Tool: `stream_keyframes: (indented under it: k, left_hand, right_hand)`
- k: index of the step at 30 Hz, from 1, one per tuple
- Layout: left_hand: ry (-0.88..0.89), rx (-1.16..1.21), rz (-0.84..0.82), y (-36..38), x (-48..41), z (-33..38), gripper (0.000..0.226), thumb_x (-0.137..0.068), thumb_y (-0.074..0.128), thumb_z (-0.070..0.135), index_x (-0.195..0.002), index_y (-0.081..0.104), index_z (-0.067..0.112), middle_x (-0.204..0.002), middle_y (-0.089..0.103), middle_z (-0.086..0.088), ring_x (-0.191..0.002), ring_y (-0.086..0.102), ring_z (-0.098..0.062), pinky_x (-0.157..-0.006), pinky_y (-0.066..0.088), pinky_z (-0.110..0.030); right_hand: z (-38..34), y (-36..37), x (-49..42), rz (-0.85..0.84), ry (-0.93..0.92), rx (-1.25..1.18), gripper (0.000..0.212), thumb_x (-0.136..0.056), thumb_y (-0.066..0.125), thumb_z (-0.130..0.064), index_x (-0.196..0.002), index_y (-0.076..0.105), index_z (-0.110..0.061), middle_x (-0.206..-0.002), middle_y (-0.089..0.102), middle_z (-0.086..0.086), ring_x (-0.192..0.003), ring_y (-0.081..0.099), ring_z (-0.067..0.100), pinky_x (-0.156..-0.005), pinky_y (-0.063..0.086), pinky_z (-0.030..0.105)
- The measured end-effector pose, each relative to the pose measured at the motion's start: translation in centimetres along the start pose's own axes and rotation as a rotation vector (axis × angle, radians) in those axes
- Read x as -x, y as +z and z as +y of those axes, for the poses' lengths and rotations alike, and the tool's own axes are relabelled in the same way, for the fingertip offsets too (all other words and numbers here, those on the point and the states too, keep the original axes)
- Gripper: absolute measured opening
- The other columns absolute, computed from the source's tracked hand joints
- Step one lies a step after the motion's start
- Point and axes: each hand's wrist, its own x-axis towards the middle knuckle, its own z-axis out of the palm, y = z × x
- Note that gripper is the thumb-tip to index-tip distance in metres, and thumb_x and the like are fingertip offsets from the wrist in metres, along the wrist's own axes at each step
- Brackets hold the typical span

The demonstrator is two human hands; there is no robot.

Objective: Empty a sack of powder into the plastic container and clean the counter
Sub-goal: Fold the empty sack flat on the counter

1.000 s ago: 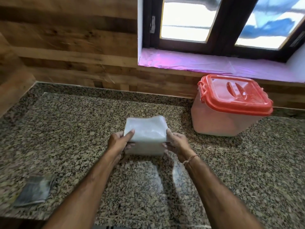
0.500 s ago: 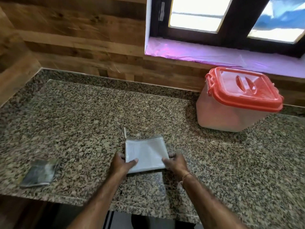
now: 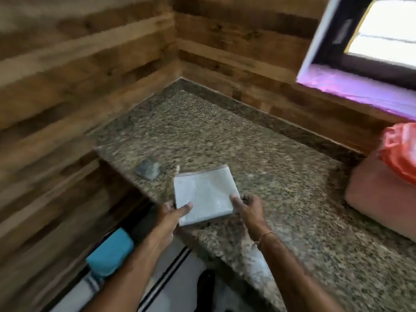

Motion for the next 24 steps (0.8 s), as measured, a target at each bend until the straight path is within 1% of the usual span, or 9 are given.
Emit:
stream_keyframes:
  k: [3, 6, 8, 11, 14, 18, 19, 21, 24]
  left_hand:
    - [0.041, 0.076, 0.136, -6.9, 2.9, -1.4, 0.031, -0.090, 0.074, 0.001, -0.121, 0.068, 0.001, -0.106, 0.076, -0.012, -0.078, 0.075, -0.016, -0.058, 0.058, -0.022]
    - [0.022, 0.093, 0.315, -14.5, 5.1, -3.9, 0.026, -0.090, 0.075, 0.001, -0.116, 0.070, 0.003, -0.112, 0.075, -0.018, -0.079, 0.072, -0.020, -0.056, 0.057, -0.021]
    - [0.004, 0.122, 0.412, -19.0, 6.5, -5.7, 0.020, -0.091, 0.075, 0.002, -0.110, 0.071, 0.006, -0.114, 0.075, -0.018, -0.083, 0.071, -0.023, -0.058, 0.058, -0.023]
    - [-0.033, 0.220, 0.538, -24.9, 7.8, -8.3, 0.021, -0.090, 0.076, 0.003, -0.109, 0.071, 0.008, -0.105, 0.076, -0.010, -0.084, 0.071, -0.022, -0.066, 0.060, -0.026]
    - [-0.096, 0.320, 0.641, -30.0, 7.9, -10.7, 0.027, -0.087, 0.080, 0.005, -0.113, 0.071, 0.005, -0.107, 0.075, -0.012, -0.086, 0.071, -0.025, -0.080, 0.057, -0.033]
    - [-0.184, 0.346, 0.764, -36.1, 5.4, -14.5, 0.011, -0.085, 0.081, 0.006, -0.090, 0.072, 0.012, -0.096, 0.075, -0.013, -0.088, 0.070, -0.031, -0.073, 0.052, -0.029]
    - [-0.204, 0.355, 0.786, -37.3, 4.5, -15.5, 0.011, -0.085, 0.082, 0.007, -0.090, 0.073, 0.010, -0.095, 0.075, -0.014, -0.088, 0.070, -0.032, -0.074, 0.052, -0.031]
    - [-0.266, 0.356, 0.827, -39.3, 2.6, -17.6, 0.017, -0.081, 0.085, 0.010, -0.091, 0.073, 0.004, -0.095, 0.076, -0.017, -0.087, 0.072, -0.034, -0.075, 0.052, -0.034]
    - [-0.349, 0.310, 0.891, -41.7, -1.5, -21.6, 0.025, -0.077, 0.087, 0.021, -0.088, 0.073, 0.005, -0.090, 0.076, -0.016, -0.085, 0.073, -0.036, -0.074, 0.054, -0.037]
  right_hand:
    - [-0.1, 6.0, 2.7, -0.191, -0.039, 0.079, 0.048, -0.077, 0.073, -0.047, -0.084, 0.065, 0.000, -0.088, 0.072, 0.026, -0.068, 0.067, 0.028, -0.059, 0.055, 0.043]
    - [-0.3, 12.5, 5.8, -0.335, -0.066, 0.225, 0.022, -0.085, 0.077, -0.029, -0.079, 0.068, -0.009, -0.079, 0.072, 0.015, -0.073, 0.069, 0.029, -0.067, 0.057, 0.043]
    - [-0.7, 16.4, 8.0, -0.435, -0.159, 0.336, 0.010, -0.087, 0.076, -0.021, -0.088, 0.073, -0.012, -0.086, 0.074, 0.009, -0.082, 0.071, 0.026, -0.078, 0.058, 0.042]
    - [-1.1, 22.3, 10.8, -0.542, -0.192, 0.408, 0.010, -0.086, 0.076, -0.016, -0.093, 0.071, -0.011, -0.093, 0.073, 0.006, -0.088, 0.069, 0.022, -0.083, 0.058, 0.036]
    - [-0.4, 28.0, 12.8, -0.610, -0.196, 0.471, 0.012, -0.085, 0.079, -0.015, -0.089, 0.068, -0.015, -0.091, 0.071, 0.000, -0.084, 0.065, 0.015, -0.077, 0.052, 0.019]
    - [2.9, 35.7, 13.6, -0.682, -0.154, 0.678, 0.009, -0.092, 0.072, -0.021, -0.086, 0.065, -0.023, -0.099, 0.074, 0.010, -0.094, 0.069, 0.025, -0.093, 0.057, 0.038]
    - [4.0, 37.4, 13.5, -0.701, -0.144, 0.727, 0.002, -0.095, 0.068, -0.020, -0.093, 0.068, -0.019, -0.103, 0.074, 0.013, -0.098, 0.069, 0.027, -0.096, 0.056, 0.039]
    - [6.7, 40.3, 12.6, -0.723, -0.094, 0.810, 0.020, -0.096, 0.065, -0.018, -0.113, 0.071, -0.010, -0.114, 0.072, 0.014, -0.109, 0.067, 0.031, -0.097, 0.051, 0.035]
    - [11.5, 44.6, 10.7, -0.738, -0.008, 0.870, 0.030, -0.093, 0.069, -0.024, -0.120, 0.069, -0.013, -0.120, 0.070, 0.009, -0.111, 0.065, 0.027, -0.097, 0.050, 0.033]
